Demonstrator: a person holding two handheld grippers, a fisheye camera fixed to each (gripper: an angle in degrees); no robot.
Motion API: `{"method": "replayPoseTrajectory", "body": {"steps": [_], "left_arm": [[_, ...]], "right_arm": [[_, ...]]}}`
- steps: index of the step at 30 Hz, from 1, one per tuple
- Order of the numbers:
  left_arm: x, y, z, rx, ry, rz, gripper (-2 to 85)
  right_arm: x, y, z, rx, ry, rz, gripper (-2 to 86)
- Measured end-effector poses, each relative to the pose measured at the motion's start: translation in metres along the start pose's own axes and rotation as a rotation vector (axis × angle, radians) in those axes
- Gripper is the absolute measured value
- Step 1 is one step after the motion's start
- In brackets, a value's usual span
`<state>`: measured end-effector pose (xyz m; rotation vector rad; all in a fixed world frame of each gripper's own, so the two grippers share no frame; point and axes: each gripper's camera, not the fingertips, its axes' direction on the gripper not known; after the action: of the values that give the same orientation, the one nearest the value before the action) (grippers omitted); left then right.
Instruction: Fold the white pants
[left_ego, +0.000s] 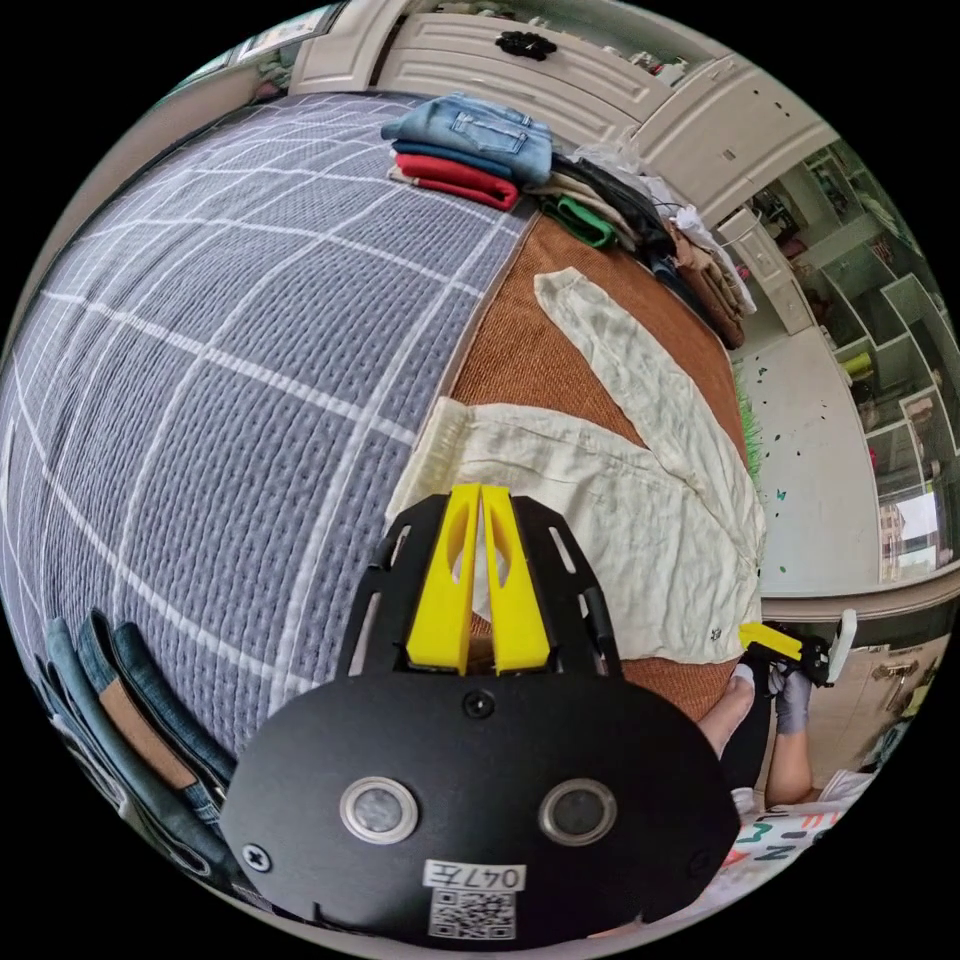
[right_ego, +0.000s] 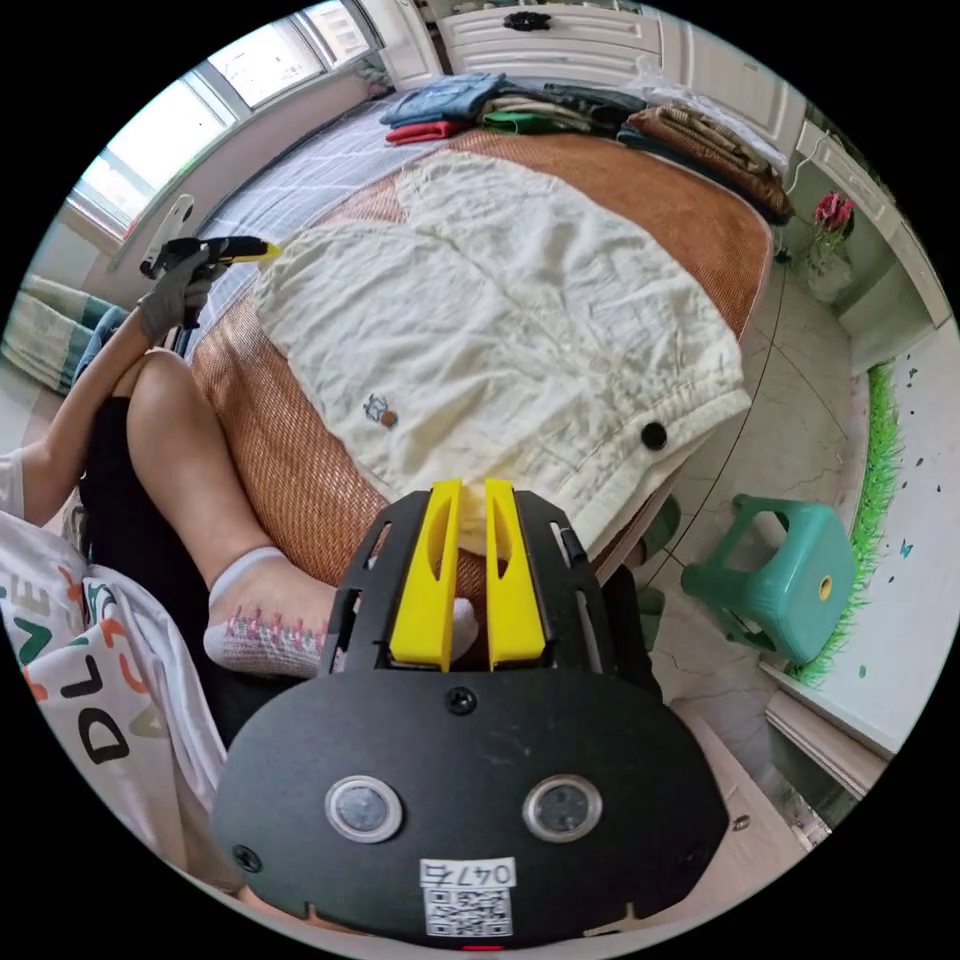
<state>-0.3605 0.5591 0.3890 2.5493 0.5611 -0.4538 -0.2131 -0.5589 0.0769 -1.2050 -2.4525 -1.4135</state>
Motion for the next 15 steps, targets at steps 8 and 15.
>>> {"method": "replayPoseTrajectory", "body": {"steps": [8, 15], "left_arm": [[-0.029, 0.026, -0.021, -0.012, 0.050, -0.101, -1.0], [-0.018, 0.066, -0.086, 0.165, 0.042, -0.066, -1.0]], "right_arm": [[-0.003, 0.014, 0.011, -0.058, -0.049, 0.056, 0.2], [-0.019, 0.041, -0.003, 0.059, -0.077, 0.055, 1.5]]}}
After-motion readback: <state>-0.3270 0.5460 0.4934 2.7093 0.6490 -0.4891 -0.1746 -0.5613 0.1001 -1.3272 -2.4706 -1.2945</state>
